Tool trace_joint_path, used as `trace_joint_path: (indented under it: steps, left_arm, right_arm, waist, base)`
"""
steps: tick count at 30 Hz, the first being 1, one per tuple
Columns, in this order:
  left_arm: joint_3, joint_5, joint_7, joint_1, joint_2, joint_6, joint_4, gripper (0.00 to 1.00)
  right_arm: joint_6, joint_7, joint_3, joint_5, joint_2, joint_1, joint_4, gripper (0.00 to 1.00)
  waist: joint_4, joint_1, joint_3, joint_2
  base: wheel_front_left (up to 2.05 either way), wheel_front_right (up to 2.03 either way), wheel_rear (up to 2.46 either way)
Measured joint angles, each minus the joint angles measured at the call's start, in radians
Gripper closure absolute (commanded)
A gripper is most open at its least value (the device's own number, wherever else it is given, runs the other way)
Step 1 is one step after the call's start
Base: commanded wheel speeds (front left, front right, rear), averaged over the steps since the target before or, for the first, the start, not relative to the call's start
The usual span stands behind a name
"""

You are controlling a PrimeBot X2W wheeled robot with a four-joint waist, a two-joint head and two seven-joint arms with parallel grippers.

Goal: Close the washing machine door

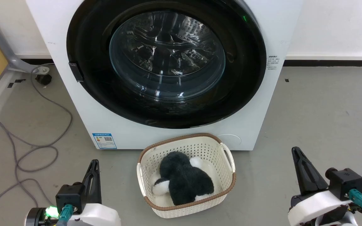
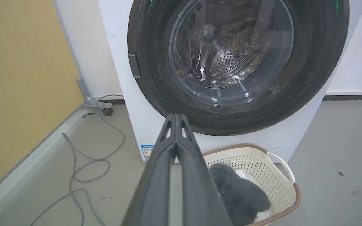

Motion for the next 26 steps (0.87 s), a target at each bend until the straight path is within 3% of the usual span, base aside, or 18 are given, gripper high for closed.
trace_joint_path:
  steps: [26]
  left_arm:
    - [-0.004,0.001,0.059,-0.016,0.000,-0.026,-0.013,1.00]
  right_arm:
    - [0.000,0.061,0.004,-0.042,0.000,0.010,-0.032,1.00]
  waist:
    - [0.008,0.0000,0.000,0.0000]
  base:
    - [0.00,0.00,0.00]
